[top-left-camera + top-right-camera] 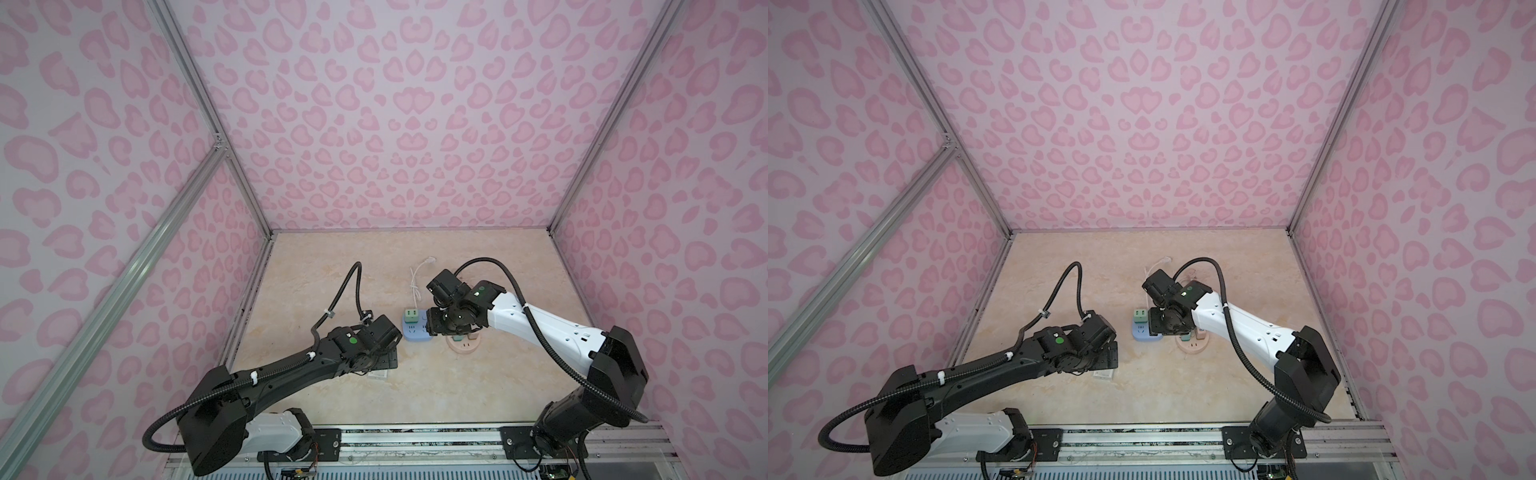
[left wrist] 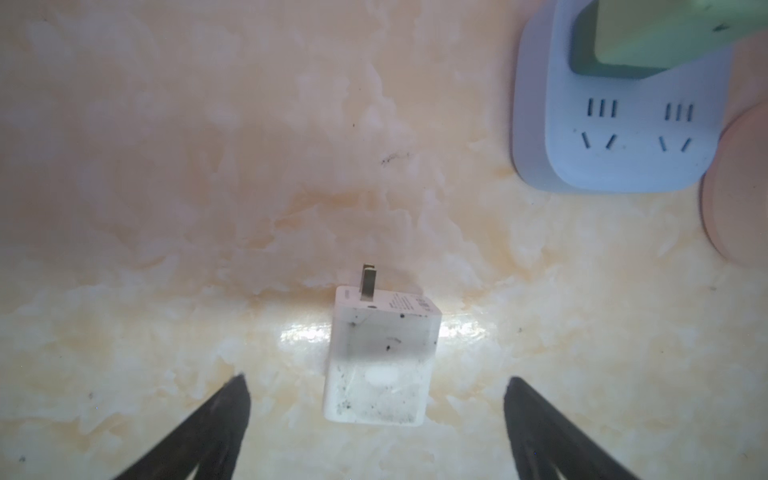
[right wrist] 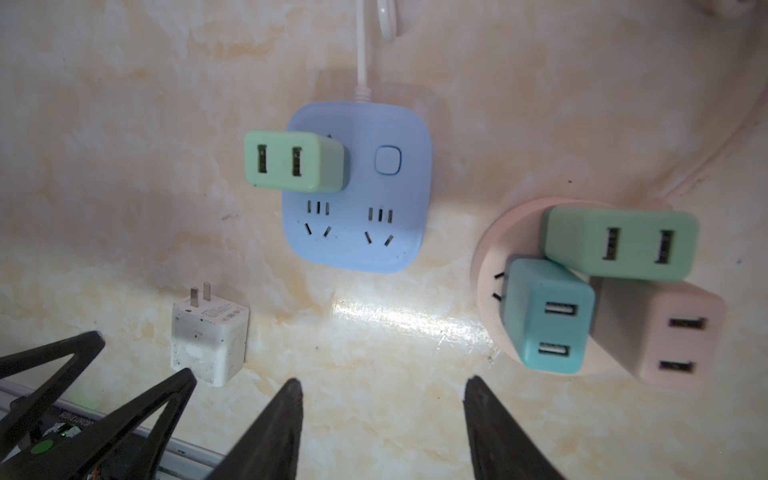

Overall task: Insert the plug
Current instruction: 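Lower the left gripper onto the white cube adapter and close, then lift the white cube adapter with the left gripper while the right gripper draws back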

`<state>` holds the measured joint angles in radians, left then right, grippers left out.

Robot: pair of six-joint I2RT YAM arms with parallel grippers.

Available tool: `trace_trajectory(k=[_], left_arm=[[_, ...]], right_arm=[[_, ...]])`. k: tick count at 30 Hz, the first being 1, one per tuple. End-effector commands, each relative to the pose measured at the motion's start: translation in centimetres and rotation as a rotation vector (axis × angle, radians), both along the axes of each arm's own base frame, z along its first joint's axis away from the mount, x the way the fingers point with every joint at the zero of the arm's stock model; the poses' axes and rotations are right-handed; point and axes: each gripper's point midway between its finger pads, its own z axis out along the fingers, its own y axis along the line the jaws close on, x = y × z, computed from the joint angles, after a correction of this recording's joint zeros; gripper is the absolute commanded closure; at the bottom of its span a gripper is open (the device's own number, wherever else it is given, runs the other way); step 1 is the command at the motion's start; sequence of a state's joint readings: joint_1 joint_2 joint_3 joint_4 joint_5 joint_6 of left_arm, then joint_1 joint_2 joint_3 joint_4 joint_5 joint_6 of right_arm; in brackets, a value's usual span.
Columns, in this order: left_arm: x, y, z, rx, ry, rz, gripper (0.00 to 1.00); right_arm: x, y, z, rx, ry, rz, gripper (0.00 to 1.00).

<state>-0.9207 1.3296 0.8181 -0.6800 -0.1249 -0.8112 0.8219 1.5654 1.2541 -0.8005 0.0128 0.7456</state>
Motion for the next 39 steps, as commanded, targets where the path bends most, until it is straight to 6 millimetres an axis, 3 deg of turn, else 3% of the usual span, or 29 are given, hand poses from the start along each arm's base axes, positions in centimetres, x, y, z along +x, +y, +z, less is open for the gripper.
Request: trace_trajectory(k=[1,6,15,31,33,34,35,36,39], left_arm=[[0.2,-0.6,-0.8,0.022,0.011,-0.017,0.04],[0.0,-1.2,-2.7,0.039,0.047,-0.027,0.08],[-0.4,-1.7,-4.1,0.054,0.066,-0.043,0.18],[-0.8,-1.1,-5.0,0.055,0.059,-0.04,0.4],[-0.9,-1.1,-5.0,0.046,0.061,-0.043,0.48],[-0.9,-1.2,-4.9,0.037,0.057,-0.047,0.58],[-0.9,-1.2,-4.7,0.03,0.051,-0.052,0.73],[-0.8,-1.2,-4.5,0.026,0.04,-0.056,0.95],[-0.4,-1.0,-3.2,0.0,-0.025,-0.076,0.97]], right_arm=[[-0.1,0.0,0.1,0.036,0.001,0.013,0.41],[-0.4,-0.4,-0.3,0.038,0.013,0.008,0.41],[-0.2,-1.2,-0.4,0.04,0.02,-0.008,0.42],[-0.1,-0.9,-0.9,0.025,0.033,0.008,0.44],[0.0,-1.1,-1.0,0.014,0.026,0.013,0.45],[0.0,-1.2,-1.1,0.007,0.023,0.015,0.46],[0.1,-1.3,-1.2,0.002,0.017,0.017,0.47],[0.2,-1.4,-1.2,0.003,0.008,0.018,0.47],[0.3,-1.3,-1.0,0.021,-0.028,0.028,0.49]])
